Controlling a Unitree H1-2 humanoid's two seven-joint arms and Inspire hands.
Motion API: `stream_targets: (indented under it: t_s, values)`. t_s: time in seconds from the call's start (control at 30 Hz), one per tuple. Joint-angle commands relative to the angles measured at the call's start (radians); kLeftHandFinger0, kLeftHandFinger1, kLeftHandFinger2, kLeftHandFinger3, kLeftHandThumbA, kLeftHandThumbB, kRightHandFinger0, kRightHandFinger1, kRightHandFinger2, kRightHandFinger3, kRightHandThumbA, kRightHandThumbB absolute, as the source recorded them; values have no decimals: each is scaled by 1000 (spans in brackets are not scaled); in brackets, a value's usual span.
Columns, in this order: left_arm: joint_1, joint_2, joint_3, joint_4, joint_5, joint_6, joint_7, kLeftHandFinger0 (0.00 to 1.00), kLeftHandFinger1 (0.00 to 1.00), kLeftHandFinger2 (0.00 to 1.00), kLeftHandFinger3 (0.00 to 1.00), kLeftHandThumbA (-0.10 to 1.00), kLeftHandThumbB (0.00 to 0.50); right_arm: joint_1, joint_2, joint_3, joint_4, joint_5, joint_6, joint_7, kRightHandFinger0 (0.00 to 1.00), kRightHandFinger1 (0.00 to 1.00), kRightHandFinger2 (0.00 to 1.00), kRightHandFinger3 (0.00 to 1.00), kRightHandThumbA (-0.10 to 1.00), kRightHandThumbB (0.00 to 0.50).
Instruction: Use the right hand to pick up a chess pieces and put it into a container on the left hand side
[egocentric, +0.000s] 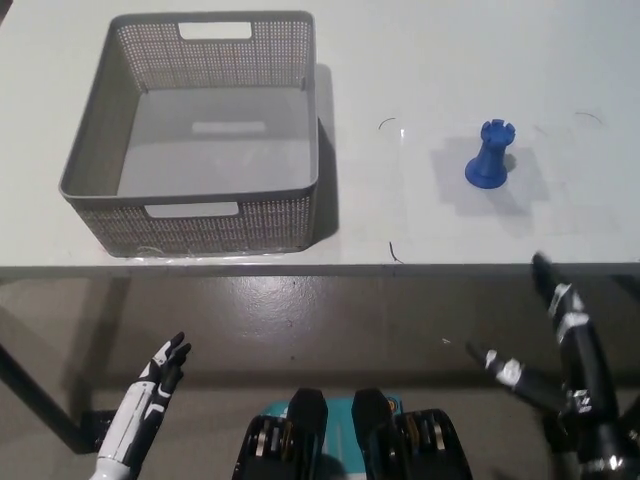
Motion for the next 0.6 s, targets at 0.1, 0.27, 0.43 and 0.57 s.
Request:
stream_targets:
  t_s: [0.1,0.27,0.43,0.57]
  values:
    - [11,7,-30,-34,19,-24,-32,1000,1000,1000,1000,1000,417,-169,-20,-50,-82,-108,123,-50,1000,1000,1000,1000,1000,285]
    - [8,9,-33,-24,10,-40,-35,1000,1000,1000,1000,1000,431,-311,-39,-80,-31,-68,240,-39,1000,1000,1000,1000,1000,337]
    - [10,8,-31,-18,15,-41,-33,1000,1000,1000,1000,1000,429,-455,-65,-96,91,-67,300,-43,1000,1000,1000,1000,1000,366]
    - [19,9,-31,-17,21,-42,-31,1000,1000,1000,1000,1000,453,-553,-81,-111,250,-37,288,-48,1000,1000,1000,1000,1000,409]
